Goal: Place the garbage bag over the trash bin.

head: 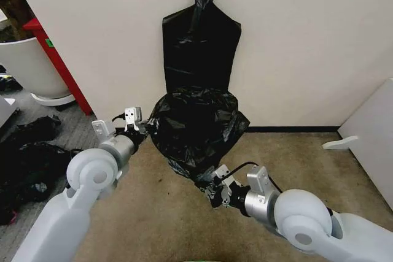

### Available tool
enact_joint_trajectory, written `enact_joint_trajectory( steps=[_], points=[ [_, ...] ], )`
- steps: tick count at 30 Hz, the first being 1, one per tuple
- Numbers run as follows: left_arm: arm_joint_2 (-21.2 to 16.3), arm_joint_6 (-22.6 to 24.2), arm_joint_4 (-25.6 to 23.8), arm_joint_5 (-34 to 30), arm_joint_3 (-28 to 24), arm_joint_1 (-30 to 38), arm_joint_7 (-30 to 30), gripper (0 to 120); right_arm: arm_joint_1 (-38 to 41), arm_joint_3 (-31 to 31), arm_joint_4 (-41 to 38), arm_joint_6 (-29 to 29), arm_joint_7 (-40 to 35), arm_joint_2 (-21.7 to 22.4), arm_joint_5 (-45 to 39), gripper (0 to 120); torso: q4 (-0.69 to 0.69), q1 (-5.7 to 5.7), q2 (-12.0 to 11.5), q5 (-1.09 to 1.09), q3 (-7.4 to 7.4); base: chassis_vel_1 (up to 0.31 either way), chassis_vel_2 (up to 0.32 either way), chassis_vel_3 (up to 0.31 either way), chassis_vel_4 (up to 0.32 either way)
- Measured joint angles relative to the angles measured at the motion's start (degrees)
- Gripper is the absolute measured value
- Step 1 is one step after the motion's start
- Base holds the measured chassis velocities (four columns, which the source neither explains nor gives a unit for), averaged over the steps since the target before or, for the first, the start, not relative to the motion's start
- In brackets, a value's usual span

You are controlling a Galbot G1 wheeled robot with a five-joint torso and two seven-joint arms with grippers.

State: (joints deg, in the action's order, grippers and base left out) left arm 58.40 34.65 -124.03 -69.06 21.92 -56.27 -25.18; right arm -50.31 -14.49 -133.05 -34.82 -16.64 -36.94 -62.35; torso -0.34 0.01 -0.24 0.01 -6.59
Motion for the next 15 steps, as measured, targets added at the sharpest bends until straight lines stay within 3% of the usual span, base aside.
enact_joint_trajectory(
  steps=[15],
  points=[
    [-0.25, 1.09, 0.27, -4.32, 1.08, 0.06, -1.11, 3, -5.42, 3.29, 1.30, 3.35, 0.62, 0.98, 6.57, 0, 0.00, 0.00, 0.00, 0.00, 0.00, 0.000, 0.000, 0.000, 0.000]
  ],
)
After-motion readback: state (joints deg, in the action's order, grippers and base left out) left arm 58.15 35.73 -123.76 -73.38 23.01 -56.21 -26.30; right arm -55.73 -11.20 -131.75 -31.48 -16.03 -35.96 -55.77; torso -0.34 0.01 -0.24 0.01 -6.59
